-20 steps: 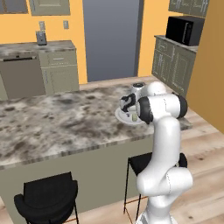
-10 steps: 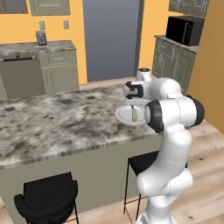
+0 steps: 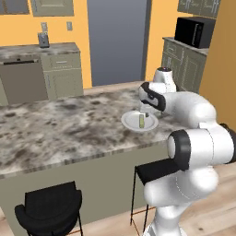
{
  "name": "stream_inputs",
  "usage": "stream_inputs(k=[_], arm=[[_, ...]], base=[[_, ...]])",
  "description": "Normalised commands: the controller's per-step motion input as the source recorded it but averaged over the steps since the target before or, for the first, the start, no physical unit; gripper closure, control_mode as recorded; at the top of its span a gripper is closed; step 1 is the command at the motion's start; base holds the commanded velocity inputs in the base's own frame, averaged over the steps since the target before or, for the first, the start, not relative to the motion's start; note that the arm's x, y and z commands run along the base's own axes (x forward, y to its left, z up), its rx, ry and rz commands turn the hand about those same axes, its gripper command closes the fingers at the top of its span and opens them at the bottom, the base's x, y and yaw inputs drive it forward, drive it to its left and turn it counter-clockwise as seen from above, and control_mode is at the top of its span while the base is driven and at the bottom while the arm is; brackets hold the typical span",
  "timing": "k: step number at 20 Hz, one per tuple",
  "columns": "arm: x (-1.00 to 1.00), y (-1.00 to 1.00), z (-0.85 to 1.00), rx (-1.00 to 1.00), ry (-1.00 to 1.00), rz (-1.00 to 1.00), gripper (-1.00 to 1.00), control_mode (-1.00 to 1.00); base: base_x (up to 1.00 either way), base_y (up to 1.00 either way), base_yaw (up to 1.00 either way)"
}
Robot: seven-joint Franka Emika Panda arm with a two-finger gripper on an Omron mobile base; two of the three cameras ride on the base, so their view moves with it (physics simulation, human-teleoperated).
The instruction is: Retrieve the butter from the fridge and place it on a plate on the dining table. Then retrieve the butter knife by the fridge and place it near the plate.
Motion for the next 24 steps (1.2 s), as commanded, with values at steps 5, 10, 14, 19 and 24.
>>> stream_inputs(k=[5,10,14,19,24], arm=[[-1.0,0.2,0.5,0.0,0.04,0.0,-1.0,-1.0],[-1.0,0.33,0.2,-0.01,0.01,0.02,-1.0,-1.0],[-1.0,0.2,0.14,0.0,-0.08,0.04,-1.0,-1.0],[-1.0,0.01,0.22,0.0,-0.1,0.04,-1.0,-1.0],[-0.83,0.0,0.3,0.02,-0.13,0.05,-1.0,-1.0]], base=[[0.0,0.0,0.0],[0.0,0.0,0.0],[0.0,0.0,0.0],[0.0,0.0,0.0],[0.0,0.0,0.0]])
